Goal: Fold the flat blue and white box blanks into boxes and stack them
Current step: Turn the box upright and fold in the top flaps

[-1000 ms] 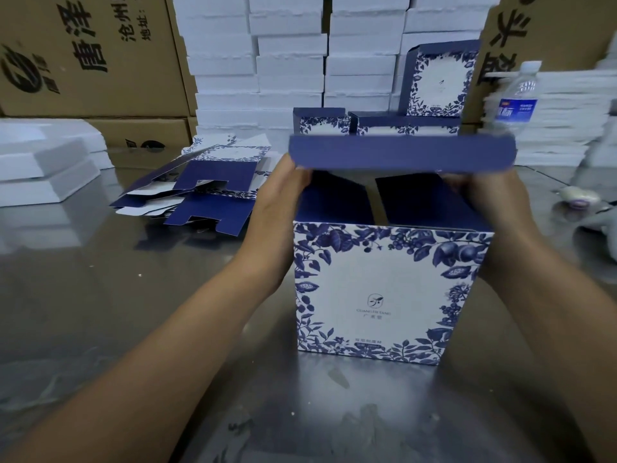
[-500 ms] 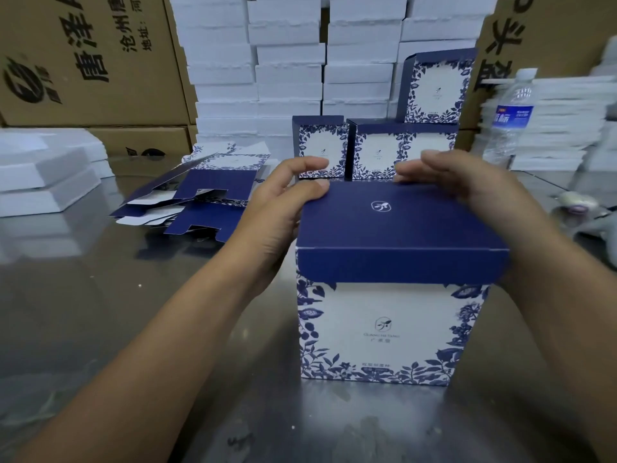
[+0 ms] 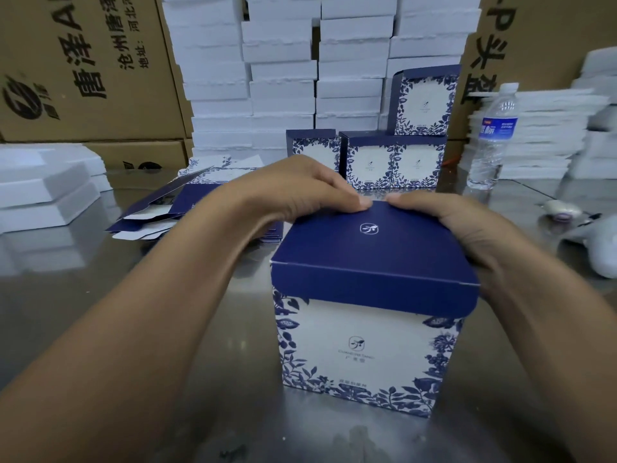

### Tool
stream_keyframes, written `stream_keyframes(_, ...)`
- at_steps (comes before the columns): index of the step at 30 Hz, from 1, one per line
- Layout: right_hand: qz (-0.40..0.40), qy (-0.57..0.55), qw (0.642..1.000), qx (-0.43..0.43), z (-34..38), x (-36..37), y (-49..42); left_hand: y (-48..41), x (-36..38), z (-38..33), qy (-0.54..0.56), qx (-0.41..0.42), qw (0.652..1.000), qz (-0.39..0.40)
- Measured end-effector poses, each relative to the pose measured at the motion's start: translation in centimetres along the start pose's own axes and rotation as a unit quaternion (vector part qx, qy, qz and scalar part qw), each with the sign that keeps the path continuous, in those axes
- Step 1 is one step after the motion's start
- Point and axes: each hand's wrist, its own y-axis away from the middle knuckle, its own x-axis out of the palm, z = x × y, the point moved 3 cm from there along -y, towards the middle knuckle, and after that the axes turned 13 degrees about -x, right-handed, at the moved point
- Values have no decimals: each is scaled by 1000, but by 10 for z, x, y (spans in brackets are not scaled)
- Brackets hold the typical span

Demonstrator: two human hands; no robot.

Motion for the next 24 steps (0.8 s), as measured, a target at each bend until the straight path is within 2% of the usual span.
stream_keyframes(4, 17, -9, 1000, 4, -1, 0, -1, -5, 8, -14, -53, 13, 998, -29)
stream_keyframes(9, 21, -25, 999, -1, -3, -1, -4, -10, 14, -10, -1, 10, 1000, -26)
stream_keyframes(15, -3, -13, 1000, -11, -5, -2, -7, -8, 13, -9, -1, 1, 1000, -18)
stream_keyframes(24, -32, -10, 999, -11, -6, 0, -5, -3, -1, 21, 148, -36, 988, -8)
